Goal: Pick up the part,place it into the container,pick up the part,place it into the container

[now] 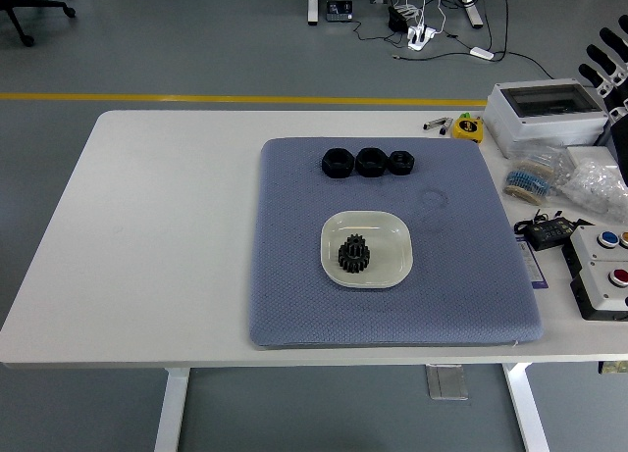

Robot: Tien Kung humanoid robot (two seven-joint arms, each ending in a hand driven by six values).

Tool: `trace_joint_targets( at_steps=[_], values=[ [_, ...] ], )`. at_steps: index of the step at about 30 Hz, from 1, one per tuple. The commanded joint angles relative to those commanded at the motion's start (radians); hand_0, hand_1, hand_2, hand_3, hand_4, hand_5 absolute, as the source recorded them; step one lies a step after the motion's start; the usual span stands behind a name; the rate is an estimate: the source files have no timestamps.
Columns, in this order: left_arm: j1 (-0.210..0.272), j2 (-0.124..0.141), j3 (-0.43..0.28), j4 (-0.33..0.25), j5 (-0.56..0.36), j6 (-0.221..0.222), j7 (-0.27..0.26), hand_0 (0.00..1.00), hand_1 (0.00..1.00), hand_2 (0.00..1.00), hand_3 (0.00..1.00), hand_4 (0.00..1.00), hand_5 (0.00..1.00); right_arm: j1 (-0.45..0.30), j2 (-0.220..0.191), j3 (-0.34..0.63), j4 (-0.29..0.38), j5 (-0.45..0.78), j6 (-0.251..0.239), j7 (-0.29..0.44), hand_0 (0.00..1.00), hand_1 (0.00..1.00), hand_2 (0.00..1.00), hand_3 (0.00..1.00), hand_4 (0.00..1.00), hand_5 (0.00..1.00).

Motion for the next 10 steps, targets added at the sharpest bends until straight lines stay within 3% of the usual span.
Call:
trace_joint_targets(
  at_steps=[10],
  values=[
    [0.001,0.001,-0.004,0.0,0.004,-0.002,0.001,0.708,0.716,0.744,0.662,0.695,0.681,-0.003,-0.003,0.004,0.012,0.014,0.013,0.014,0.898,0.845,0.907,0.936,0.998,0.754]
  ],
)
